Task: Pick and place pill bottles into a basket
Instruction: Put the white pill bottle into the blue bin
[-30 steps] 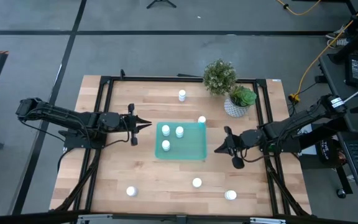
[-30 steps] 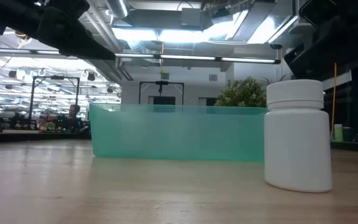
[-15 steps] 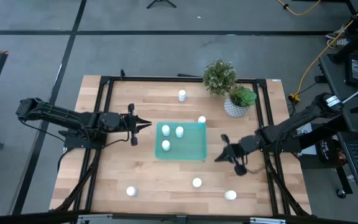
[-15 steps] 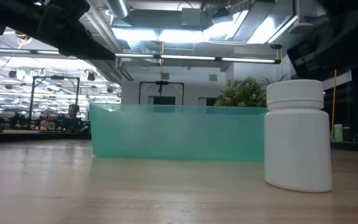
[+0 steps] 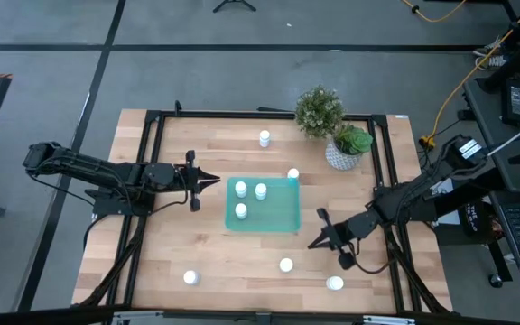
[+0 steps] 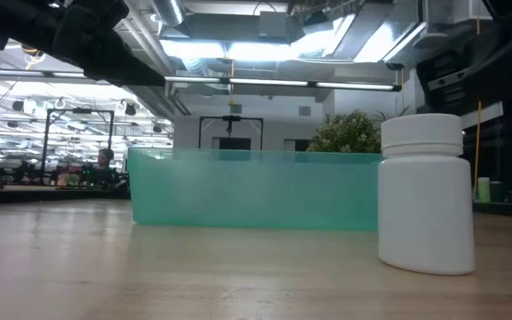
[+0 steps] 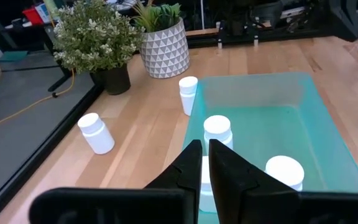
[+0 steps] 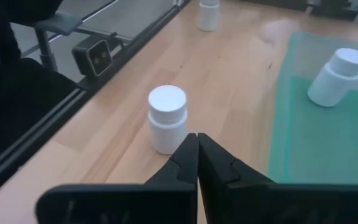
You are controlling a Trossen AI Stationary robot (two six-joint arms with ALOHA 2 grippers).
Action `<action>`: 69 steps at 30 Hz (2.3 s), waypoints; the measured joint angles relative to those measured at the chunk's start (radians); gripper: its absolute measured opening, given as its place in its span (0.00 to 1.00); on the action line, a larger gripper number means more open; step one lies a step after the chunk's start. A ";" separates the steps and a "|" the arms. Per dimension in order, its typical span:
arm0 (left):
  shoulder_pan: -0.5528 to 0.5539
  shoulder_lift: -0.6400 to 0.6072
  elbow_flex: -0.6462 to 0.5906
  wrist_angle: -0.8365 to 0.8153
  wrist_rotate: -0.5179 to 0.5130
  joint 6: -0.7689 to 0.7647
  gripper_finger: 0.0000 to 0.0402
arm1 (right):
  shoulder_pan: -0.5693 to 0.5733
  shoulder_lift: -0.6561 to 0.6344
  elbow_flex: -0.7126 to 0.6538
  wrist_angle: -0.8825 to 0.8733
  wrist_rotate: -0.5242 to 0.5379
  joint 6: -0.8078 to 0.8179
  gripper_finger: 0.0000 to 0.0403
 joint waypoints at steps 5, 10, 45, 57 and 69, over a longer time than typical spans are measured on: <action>0.000 0.000 0.000 0.000 0.000 0.001 0.07 | 0.000 0.000 0.000 0.001 -0.001 -0.001 0.03; 0.000 0.000 0.000 0.000 0.000 0.001 0.07 | 0.000 0.000 0.000 0.007 -0.001 0.000 0.07; 0.000 0.000 0.000 0.000 0.000 -0.038 0.07 | 0.002 0.055 0.001 0.153 -0.003 0.019 0.61; 0.000 0.000 0.000 0.000 0.000 -0.052 0.06 | 0.002 0.320 0.174 0.135 -0.003 -0.025 0.61; 0.000 0.000 0.000 0.000 0.000 -0.052 0.06 | 0.002 0.410 0.379 -0.172 -0.003 0.030 0.61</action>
